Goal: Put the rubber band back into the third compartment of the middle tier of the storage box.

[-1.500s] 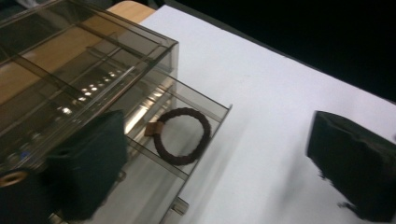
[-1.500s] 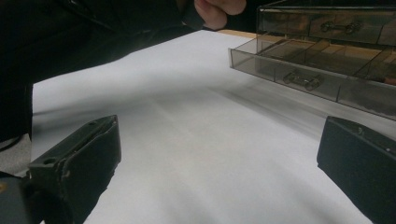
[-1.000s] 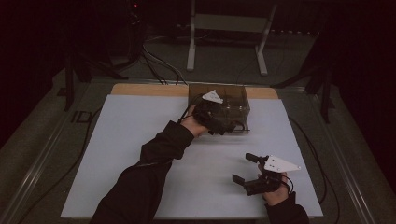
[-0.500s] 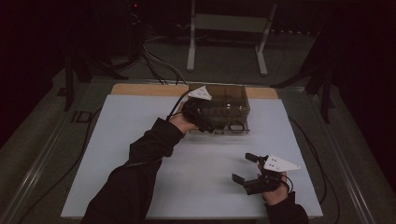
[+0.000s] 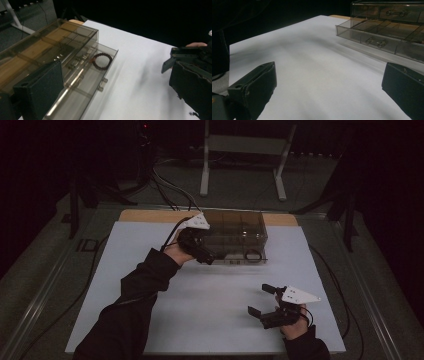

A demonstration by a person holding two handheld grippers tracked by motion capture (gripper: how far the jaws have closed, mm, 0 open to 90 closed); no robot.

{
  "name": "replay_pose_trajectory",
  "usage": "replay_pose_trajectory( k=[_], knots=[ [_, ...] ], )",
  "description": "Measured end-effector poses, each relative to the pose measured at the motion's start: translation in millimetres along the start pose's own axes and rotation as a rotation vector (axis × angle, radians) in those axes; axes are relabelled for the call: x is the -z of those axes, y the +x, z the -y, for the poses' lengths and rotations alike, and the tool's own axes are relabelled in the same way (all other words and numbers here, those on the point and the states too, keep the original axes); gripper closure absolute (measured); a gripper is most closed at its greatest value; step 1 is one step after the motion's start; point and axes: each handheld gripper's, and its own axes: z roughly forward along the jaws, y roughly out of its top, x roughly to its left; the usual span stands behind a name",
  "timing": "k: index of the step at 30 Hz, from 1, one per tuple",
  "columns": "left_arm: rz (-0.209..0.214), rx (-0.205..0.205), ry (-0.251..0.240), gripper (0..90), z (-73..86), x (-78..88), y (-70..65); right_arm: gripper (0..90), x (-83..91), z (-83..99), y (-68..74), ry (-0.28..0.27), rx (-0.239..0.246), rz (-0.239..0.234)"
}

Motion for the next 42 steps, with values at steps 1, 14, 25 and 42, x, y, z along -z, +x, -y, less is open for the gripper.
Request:
replay_pose_trajectory(
  k=[1,14,25,42],
  knots=[
    [-0.009,-0.001,-0.003,0.2,2.2,3.1,0.4,0.0,0.2,-0.1,0.4,0.001,0.003,0.0],
    [-0.062,0.018,0.003,0.2,35.1,42.3,3.7,0.0,0.1,-0.3,0.9,0.001,0.007,0.005],
    [-0.095,0.035,-0.005,0.2,67.4,64.7,-0.3,0.0,-1.5,-0.3,1.6,0.003,0.004,0.002],
    [-0.153,0.092,-0.009,0.3,128.2,90.0,-9.2,0.0,-2.6,-0.3,1.5,0.005,0.0,0.002]
  ],
)
